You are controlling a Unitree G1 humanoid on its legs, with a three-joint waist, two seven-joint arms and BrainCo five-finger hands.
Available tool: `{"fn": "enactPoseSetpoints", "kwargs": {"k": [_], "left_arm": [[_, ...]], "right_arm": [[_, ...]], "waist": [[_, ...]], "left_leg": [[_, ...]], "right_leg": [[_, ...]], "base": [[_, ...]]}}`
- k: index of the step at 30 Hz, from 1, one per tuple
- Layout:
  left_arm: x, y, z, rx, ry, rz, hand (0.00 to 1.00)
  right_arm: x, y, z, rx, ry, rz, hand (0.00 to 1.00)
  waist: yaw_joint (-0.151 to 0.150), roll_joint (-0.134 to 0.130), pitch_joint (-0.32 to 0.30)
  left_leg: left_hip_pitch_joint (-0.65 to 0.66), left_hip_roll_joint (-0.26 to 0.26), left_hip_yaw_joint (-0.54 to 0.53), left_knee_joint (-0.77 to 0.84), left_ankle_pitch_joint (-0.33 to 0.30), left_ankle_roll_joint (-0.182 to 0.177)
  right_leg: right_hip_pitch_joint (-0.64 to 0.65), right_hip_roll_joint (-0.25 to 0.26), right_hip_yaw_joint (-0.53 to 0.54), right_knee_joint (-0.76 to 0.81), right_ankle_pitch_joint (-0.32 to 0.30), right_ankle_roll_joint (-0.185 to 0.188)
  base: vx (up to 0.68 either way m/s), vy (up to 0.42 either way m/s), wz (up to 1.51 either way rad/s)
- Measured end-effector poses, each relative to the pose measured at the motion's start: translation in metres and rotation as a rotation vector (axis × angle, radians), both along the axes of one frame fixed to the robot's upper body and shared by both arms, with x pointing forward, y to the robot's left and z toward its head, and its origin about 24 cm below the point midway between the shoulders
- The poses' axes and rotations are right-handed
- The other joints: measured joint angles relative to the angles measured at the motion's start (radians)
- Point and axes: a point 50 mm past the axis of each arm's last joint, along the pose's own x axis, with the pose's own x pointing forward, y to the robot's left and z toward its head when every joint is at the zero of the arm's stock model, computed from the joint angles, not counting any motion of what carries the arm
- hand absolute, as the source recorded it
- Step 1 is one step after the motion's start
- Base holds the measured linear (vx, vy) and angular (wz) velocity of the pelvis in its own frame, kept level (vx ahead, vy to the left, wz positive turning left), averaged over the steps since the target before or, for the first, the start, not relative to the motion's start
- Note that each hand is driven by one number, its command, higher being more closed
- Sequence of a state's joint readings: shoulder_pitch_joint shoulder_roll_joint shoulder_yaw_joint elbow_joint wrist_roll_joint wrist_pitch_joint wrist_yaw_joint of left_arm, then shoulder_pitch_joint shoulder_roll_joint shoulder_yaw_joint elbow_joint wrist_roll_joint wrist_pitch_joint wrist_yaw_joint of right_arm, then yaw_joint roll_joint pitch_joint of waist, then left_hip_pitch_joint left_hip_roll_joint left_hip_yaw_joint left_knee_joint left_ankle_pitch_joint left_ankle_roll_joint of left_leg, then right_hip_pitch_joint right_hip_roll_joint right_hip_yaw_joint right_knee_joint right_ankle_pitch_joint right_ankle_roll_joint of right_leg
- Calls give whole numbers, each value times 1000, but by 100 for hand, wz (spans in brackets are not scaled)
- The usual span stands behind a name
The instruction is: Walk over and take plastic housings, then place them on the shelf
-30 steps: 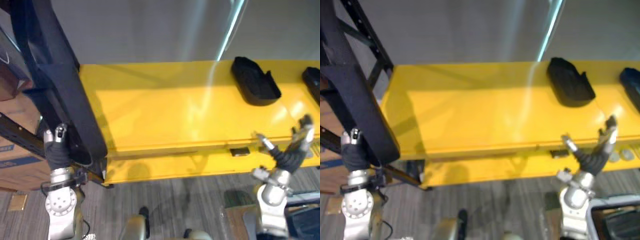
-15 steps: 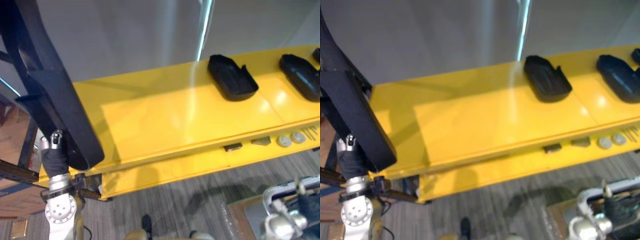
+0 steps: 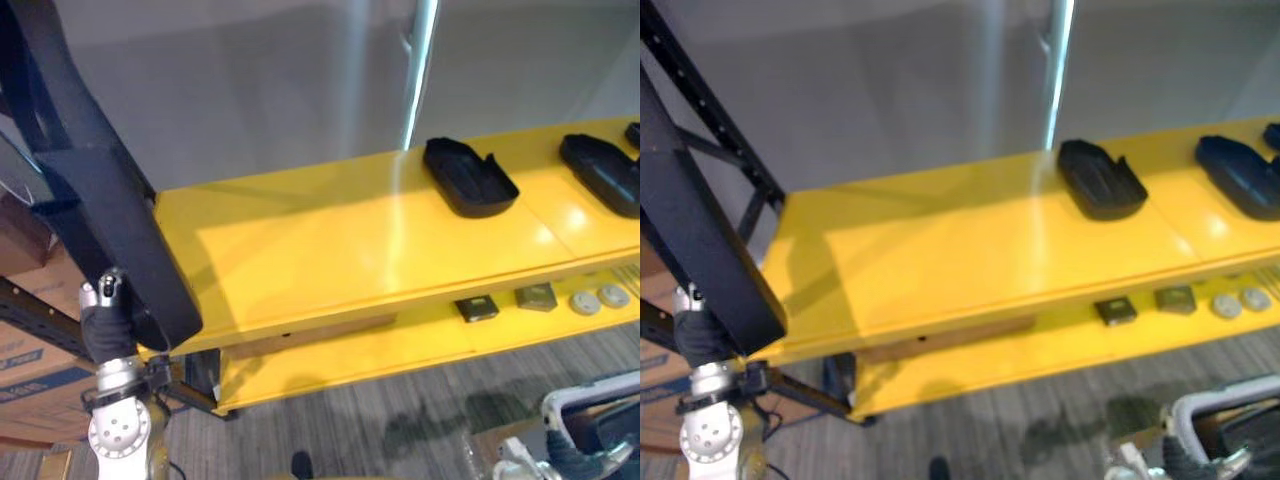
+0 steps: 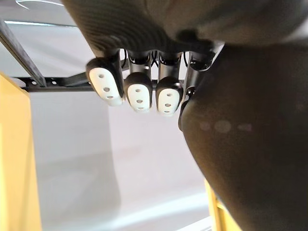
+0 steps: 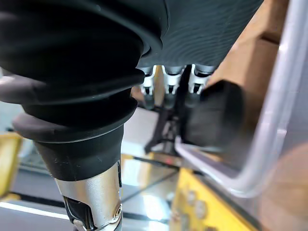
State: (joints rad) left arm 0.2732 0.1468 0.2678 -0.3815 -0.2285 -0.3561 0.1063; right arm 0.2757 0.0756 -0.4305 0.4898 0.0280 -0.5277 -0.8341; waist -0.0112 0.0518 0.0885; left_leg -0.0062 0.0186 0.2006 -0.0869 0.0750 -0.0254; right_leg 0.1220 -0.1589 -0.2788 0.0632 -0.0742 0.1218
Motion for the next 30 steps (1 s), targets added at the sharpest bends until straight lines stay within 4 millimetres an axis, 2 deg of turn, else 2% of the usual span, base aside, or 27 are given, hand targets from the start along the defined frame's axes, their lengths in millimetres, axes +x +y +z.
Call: {"fn": "enactPoseSetpoints", "kwargs": {"k": [7,18,25,30], "left_arm": [[5,-1,3,-3,-9,-7,100],[7,-1,5,-4,-11,-7,100],[8,1,7,16,-10,-12,100],[8,2,9,36,-8,-16,100]], "right_arm": [[10,10,-7,52,0,66,0],[18,7,-9,53,10,94,0],[16,5,-11,55,26,98,0],[20,8,-11,64,19,124,0]], "waist": [[-3,1,2],[-2,11,26],[-2,9,27],[0,-2,34]], "left_leg": [[-31,-9,-25,0,19,9],[-51,-12,-28,-1,41,11],[-60,-12,-30,-1,50,17],[-61,-12,-29,-1,51,17]], "right_leg": [[-18,-3,-21,-3,0,0],[-30,-3,-30,-23,-8,-11],[-34,-4,-42,-22,0,-4],[-34,-3,-44,-23,3,-3]], "base": [[-23,12,8],[-40,19,1],[5,11,3],[2,3,1]]}}
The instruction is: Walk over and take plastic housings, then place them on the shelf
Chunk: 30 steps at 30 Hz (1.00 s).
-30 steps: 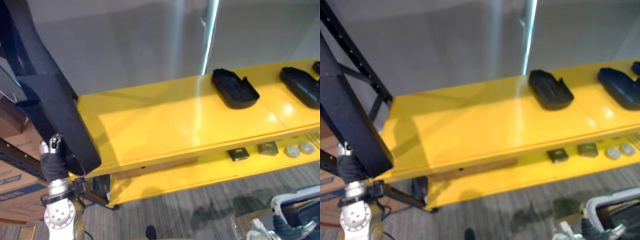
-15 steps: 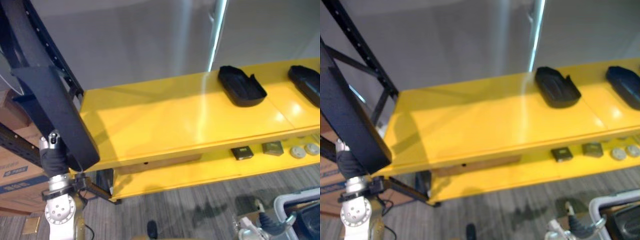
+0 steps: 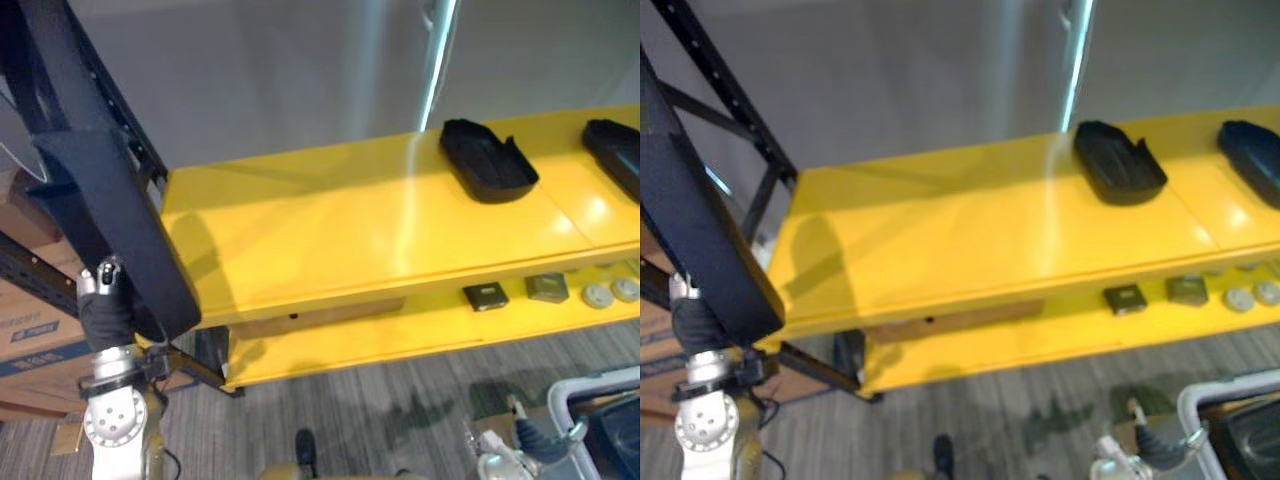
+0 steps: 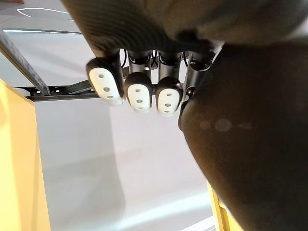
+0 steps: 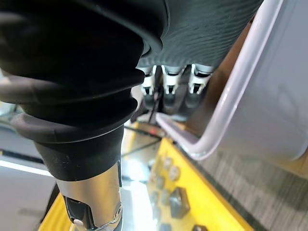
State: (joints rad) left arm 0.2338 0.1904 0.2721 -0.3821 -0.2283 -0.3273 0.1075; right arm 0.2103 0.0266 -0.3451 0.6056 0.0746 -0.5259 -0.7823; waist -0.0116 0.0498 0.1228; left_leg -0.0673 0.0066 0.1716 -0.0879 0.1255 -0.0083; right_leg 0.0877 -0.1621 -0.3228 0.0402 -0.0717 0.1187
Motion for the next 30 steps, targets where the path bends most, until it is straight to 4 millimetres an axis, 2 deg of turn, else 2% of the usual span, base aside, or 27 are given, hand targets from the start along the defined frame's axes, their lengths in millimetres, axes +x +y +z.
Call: {"fn": "enactPoseSetpoints", "kwargs": {"k": [11,19,21,22,23,24,25,26,28,29,30], "left_arm": [[0,0,0,1,2,-1,100],[0,0,-1,8,8,-14,100],[-2,1,-6,-3,33,0,100],[-4,2,-9,-9,47,8,100],[-4,3,-13,-23,58,21,100],[-4,3,-16,-42,64,31,100],[-5,3,-22,-60,82,40,100],[-7,3,-30,-81,116,51,100],[-12,6,-39,-90,157,72,100],[-13,6,-40,-90,163,75,100],[-15,7,-41,-88,168,78,100]], "right_arm": [[1,0,-2,24,-3,18,0],[6,5,-4,50,-3,127,0],[16,10,-3,58,-13,221,0],[19,11,-3,64,-13,249,0],[29,14,-3,74,-12,325,0],[38,16,-2,68,-7,413,0],[43,15,0,57,-1,467,0],[47,13,2,38,8,511,0],[51,7,7,5,10,535,0],[52,4,8,-4,11,540,0],[52,-2,10,-23,15,549,0]], "waist": [[1,-4,2],[2,-5,4],[11,-5,9],[13,-6,13],[21,-7,51],[29,7,90],[38,21,109],[59,34,121],[69,50,121],[69,50,121],[83,52,119]], "left_leg": [[1,1,1,0,0,0],[7,4,2,0,0,0],[18,14,14,8,-5,-5],[13,19,19,26,-12,-6],[-19,38,18,135,-57,-2],[-70,69,-4,277,-118,-6],[-102,84,-34,362,-145,-8],[-122,93,-90,408,-158,-23],[-123,93,-130,397,-166,-35],[-119,91,-133,383,-173,-43],[-98,79,-115,345,-177,-43]], "right_leg": [[0,1,0,0,2,0],[4,3,6,-2,3,-1],[6,9,23,3,1,-4],[7,11,25,3,0,-6],[24,25,26,-2,-3,-21],[38,43,27,-8,-6,-33],[44,62,30,-8,-6,-41],[42,79,48,-9,-13,-54],[37,87,50,-9,-18,-61],[33,86,50,-9,-18,-61],[29,71,53,-9,-18,-61]], "base": [[0,0,0],[0,0,-2],[7,-4,-18],[8,-28,-17],[-48,-52,-13],[-111,-64,-11],[-161,-72,-22],[-125,-63,-25],[-62,-50,-10],[-21,15,-6],[11,34,-17]]}}
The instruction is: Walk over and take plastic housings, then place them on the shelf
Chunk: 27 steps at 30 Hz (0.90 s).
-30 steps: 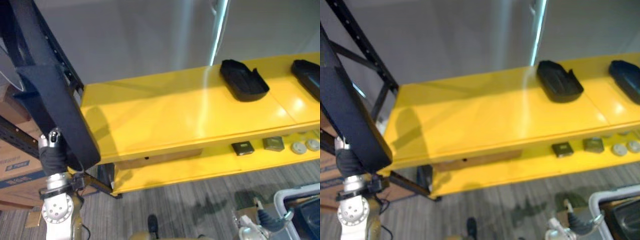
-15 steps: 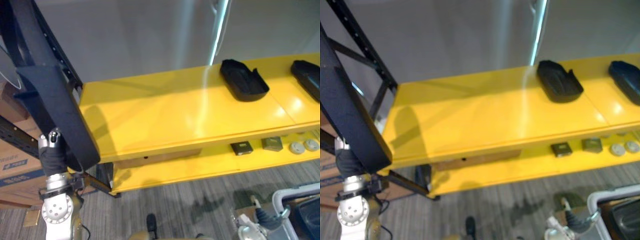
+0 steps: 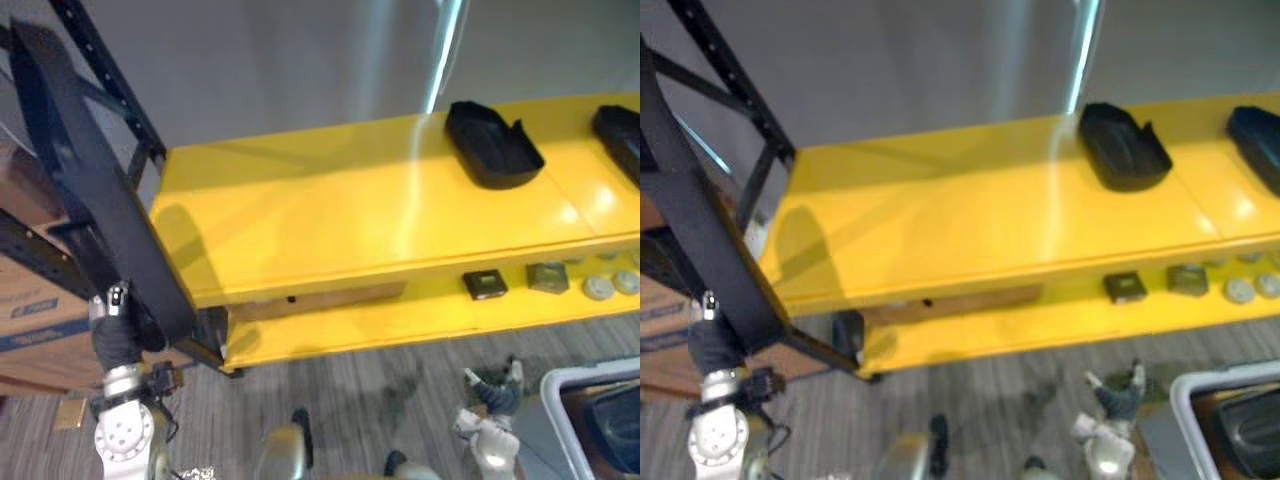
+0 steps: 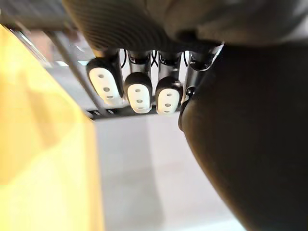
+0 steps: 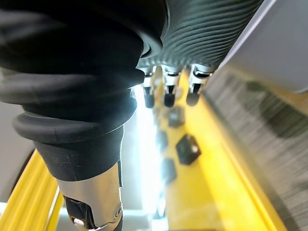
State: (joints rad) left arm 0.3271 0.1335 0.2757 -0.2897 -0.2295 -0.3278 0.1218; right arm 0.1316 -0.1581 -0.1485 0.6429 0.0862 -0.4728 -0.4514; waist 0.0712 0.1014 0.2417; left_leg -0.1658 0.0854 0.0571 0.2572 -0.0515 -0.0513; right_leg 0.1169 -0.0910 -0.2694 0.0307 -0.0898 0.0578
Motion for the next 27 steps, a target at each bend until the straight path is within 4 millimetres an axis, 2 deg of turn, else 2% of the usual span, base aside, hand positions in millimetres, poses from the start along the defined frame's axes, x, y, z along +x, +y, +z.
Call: {"fn": "enactPoseSetpoints", "kwargs": {"k": [2,4,6,8,12,17,19,20,22,23,24,25,26,27], "left_arm": [[-1,2,1,6,1,7,100],[0,1,2,10,-3,-5,100],[5,-5,4,2,-19,-27,100],[11,-12,7,2,-39,-56,100],[17,-21,10,3,-51,-105,100],[18,-20,11,28,-45,-128,100],[18,-21,11,33,-44,-144,100],[20,-23,12,37,-49,-162,100],[26,-32,15,52,-54,-222,100],[28,-35,16,65,-56,-245,100],[29,-36,17,83,-53,-265,100],[30,-34,17,108,-41,-280,100],[31,-34,18,120,-42,-285,100],[33,-33,21,138,-50,-296,100]], "right_arm": [[1,-1,2,-3,-6,11,0],[-3,-2,1,4,-4,1,0],[-7,-7,1,19,-9,-37,0],[-15,-12,-2,44,-3,-79,0],[-19,-8,-6,53,19,-55,0],[-25,-1,-17,85,92,-27,0],[-33,0,-23,93,130,-29,0],[-38,-1,-25,94,146,-35,0],[-46,-6,-27,92,162,-60,0],[-52,-8,-28,91,173,-76,0],[-56,-13,-28,88,180,-91,0],[-56,-13,-28,93,179,-92,0],[-59,-14,-29,95,183,-93,0],[-63,-14,-31,100,195,-97,0]], "waist": [[-1,-14,-6],[-21,-36,-35],[-34,-37,-41],[-35,-34,-43],[-33,-26,-53],[-30,-20,-60],[-31,-30,-69],[-32,-43,-73],[-38,-80,-71],[-47,-89,-67],[-63,-88,-64],[-86,-90,-64],[-92,-91,-63],[-91,-83,-65]], "left_leg": [[41,-14,33,-84,29,11],[104,-53,35,-241,115,25],[114,-67,17,-294,151,25],[123,-72,2,-325,168,22],[132,-77,-16,-337,172,22],[140,-77,-18,-340,172,21],[147,-82,-17,-344,170,21],[150,-97,-17,-344,163,22],[161,-126,14,-326,141,51],[162,-139,21,-300,124,60],[161,-138,7,-283,118,60],[174,-138,-11,-281,116,63],[178,-133,-23,-283,115,64],[185,-118,-35,-294,114,64]], "right_leg": [[2,-20,0,-4,1,0],[6,-51,-18,-11,14,17],[6,-60,-36,-7,27,40],[8,-62,-60,-4,30,46],[11,-65,-61,18,28,49],[17,-66,-61,26,26,48],[23,-72,-61,33,7,54],[16,-90,-63,60,-29,51],[-25,-154,-80,182,-95,46],[-31,-174,-81,245,-104,45],[-96,-195,-43,422,-94,12],[-146,-201,12,545,-54,-56],[-168,-194,34,584,-26,-96],[-199,-176,66,631,37,-127]], "base": [[34,22,-14],[125,29,19],[142,18,37],[72,-7,30],[39,-13,15],[-17,-8,2],[-68,2,0],[-68,38,9],[-32,85,23],[8,60,33],[-33,59,43],[-54,74,43],[-52,76,42],[-5,55,28]]}}
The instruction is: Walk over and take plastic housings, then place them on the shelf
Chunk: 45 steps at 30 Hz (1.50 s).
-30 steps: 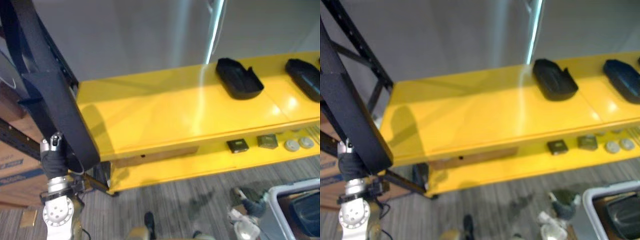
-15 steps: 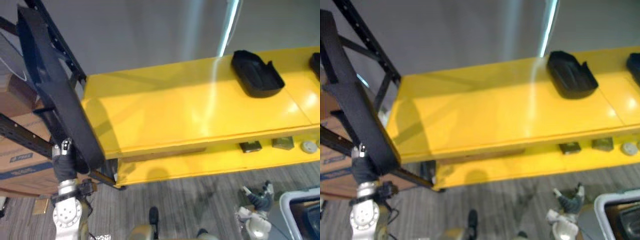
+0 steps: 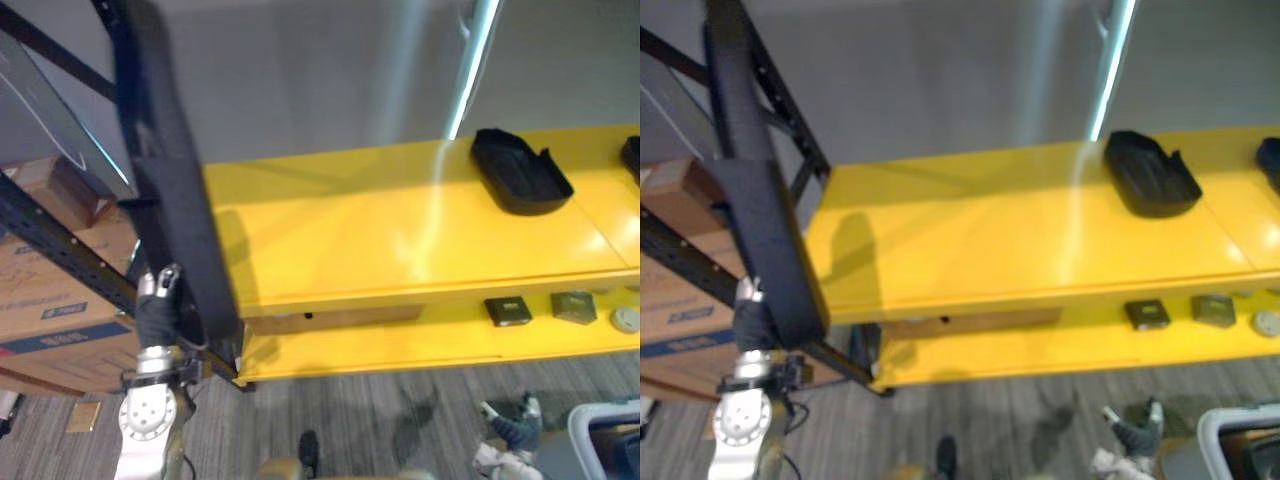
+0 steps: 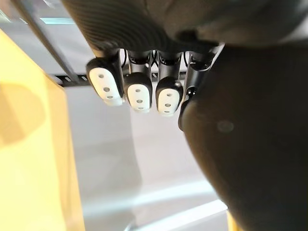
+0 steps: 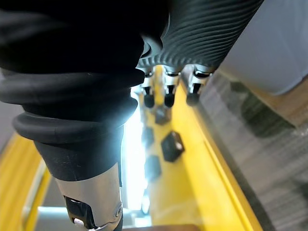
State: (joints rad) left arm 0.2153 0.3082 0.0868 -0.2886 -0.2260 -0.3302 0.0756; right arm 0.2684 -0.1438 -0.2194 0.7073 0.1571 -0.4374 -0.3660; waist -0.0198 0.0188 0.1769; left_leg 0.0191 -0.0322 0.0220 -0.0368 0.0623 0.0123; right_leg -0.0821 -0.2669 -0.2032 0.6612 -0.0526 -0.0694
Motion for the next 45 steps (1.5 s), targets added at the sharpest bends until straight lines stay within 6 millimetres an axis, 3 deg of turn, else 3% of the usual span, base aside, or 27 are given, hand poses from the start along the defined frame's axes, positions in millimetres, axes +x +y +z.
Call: {"fn": "enactPoseSetpoints", "kwargs": {"k": [1,2,3,4,6,10,12,13,14,15,17,20,24,29,34,45], "left_arm": [[2,1,2,2,-10,-2,100],[4,3,6,8,-27,0,100],[8,1,11,-9,-50,-7,100],[10,2,7,-28,-32,0,100],[10,-2,4,-49,-20,-24,100],[9,-3,5,-50,-27,-25,100],[8,-4,10,-49,-48,-26,100],[8,-4,12,-48,-57,-24,100],[8,-3,13,-58,-71,-5,100],[9,-6,8,-88,-57,4,100],[11,-12,4,-107,-42,-1,100],[17,-12,4,-107,-42,-5,100],[19,-13,8,-102,-62,-20,100],[19,-16,-1,-88,7,-56,100],[28,-34,-20,-54,120,-122,100],[31,-32,-32,-45,203,-112,100]], "right_arm": [[-4,5,-5,30,9,-17,0],[-6,12,-8,53,6,-23,0],[-4,14,-4,46,-28,-13,0],[3,21,-6,72,-37,8,0],[3,23,-6,78,-45,17,0],[7,27,-5,90,-62,23,0],[10,25,-2,85,-67,-7,0],[10,25,-3,85,-59,-17,0],[13,22,-3,90,-50,-35,0],[17,16,-2,84,-45,-54,0],[14,-8,0,49,-29,-128,0],[-4,-21,-3,43,-1,-227,0],[-16,-23,-7,49,20,-283,0],[-26,1,-22,154,49,-292,0],[-35,16,-30,210,85,-241,0],[-30,27,-36,251,110,-171,0]], "waist": [[1,-8,-1],[1,-53,2],[7,-38,24],[18,-55,30],[17,-44,29],[23,-40,25],[29,-60,0],[33,-70,-8],[32,-79,-21],[29,-54,-32],[9,23,-26],[1,47,-33],[8,46,-33],[10,16,-20],[0,22,-26],[4,23,-32]], "left_leg": [[12,6,-15,-43,-28,-40],[-5,-22,9,45,-38,-7],[-55,28,41,229,-167,10],[-56,19,39,255,-182,7],[-66,50,37,255,-182,7],[-71,89,39,244,-182,-14],[-72,91,58,217,-182,-46],[-75,90,78,210,-181,-53],[-92,86,91,215,-178,-70],[-108,108,93,217,-178,-77],[-122,152,96,193,-142,-113],[-69,150,115,119,-83,-126],[-12,156,152,57,-70,-124],[30,142,184,-7,-48,-120],[64,116,213,-48,-32,-107],[67,119,179,-51,-19,-113]], "right_leg": [[-26,18,48,-4,56,-2],[-27,-9,62,-6,61,14],[-40,9,68,47,-7,58],[-40,5,90,7,-93,63],[-40,20,96,-102,-111,65],[-11,36,94,-292,-64,123],[49,47,66,-450,-30,164],[61,49,66,-486,-16,158],[89,50,65,-554,24,210],[85,75,56,-577,40,214],[85,114,14,-587,36,192],[121,121,-13,-587,27,178],[153,132,-21,-583,11,156],[154,125,-13,-583,7,155],[156,100,-4,-585,-6,175],[192,111,-46,-620,2,187]], "base": [[67,57,25],[160,34,15],[215,3,-3],[149,-29,-11],[13,-19,-1],[20,-105,0],[85,-234,-9],[155,-361,-10],[145,-313,-6],[159,-285,11],[189,-238,32],[151,-125,32],[99,-36,16],[-20,14,-9],[-64,18,-15],[-16,-11,7]]}}
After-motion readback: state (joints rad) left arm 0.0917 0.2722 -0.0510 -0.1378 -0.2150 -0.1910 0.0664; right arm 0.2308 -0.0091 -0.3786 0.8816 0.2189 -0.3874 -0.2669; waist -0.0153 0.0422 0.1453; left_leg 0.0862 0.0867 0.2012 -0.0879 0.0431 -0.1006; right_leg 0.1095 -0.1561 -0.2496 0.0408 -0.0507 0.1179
